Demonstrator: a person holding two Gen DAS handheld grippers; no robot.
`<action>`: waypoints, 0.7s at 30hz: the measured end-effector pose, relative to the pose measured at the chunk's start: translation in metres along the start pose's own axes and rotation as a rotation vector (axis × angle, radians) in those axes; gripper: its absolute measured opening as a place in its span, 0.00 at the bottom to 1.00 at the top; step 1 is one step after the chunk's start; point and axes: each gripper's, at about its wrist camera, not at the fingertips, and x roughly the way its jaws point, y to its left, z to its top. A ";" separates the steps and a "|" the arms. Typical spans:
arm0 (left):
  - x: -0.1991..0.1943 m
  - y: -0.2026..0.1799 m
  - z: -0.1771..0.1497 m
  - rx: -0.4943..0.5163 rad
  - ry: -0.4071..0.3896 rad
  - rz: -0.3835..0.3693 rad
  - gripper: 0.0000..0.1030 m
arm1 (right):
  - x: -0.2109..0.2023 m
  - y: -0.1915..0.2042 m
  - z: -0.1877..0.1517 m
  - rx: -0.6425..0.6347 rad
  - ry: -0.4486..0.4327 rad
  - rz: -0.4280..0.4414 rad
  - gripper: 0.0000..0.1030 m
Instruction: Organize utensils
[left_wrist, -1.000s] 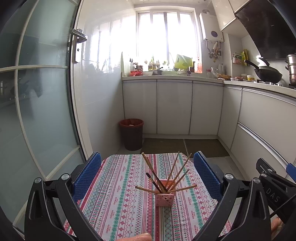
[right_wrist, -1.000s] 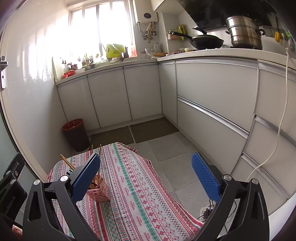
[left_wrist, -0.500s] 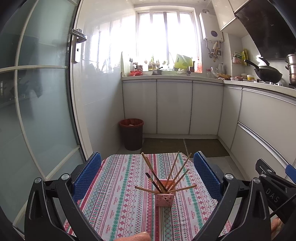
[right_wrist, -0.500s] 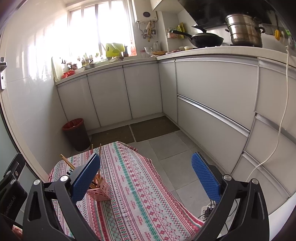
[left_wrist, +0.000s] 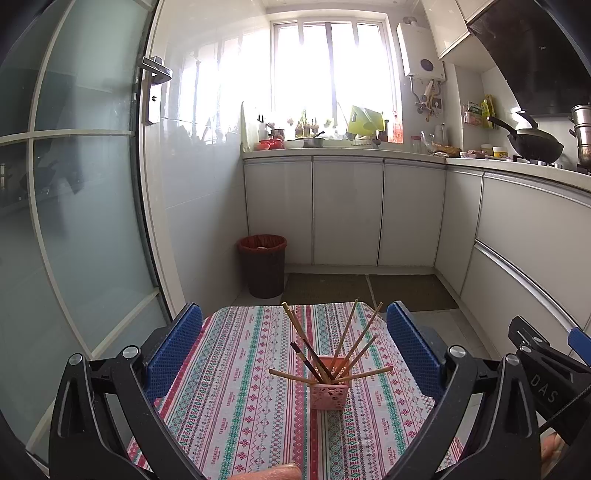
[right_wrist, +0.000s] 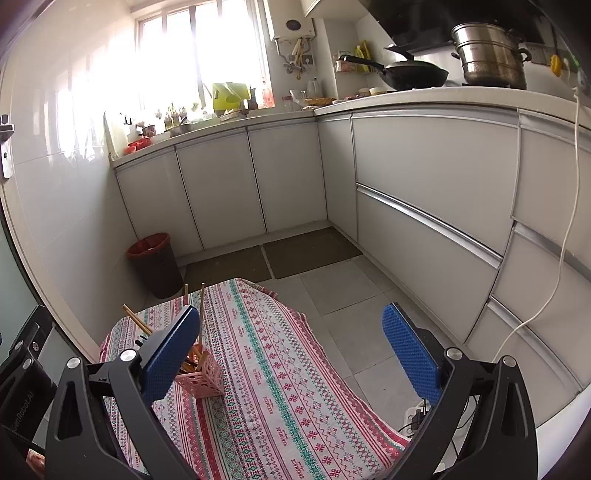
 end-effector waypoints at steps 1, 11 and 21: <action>0.000 0.000 0.000 0.000 0.002 0.001 0.93 | 0.000 0.001 0.000 -0.001 0.000 0.000 0.94; 0.002 -0.001 -0.001 0.006 0.001 -0.001 0.93 | 0.001 0.003 -0.001 -0.003 0.007 0.001 0.94; 0.003 -0.002 -0.003 0.034 -0.025 -0.018 0.89 | 0.000 0.005 -0.001 -0.009 0.003 0.002 0.94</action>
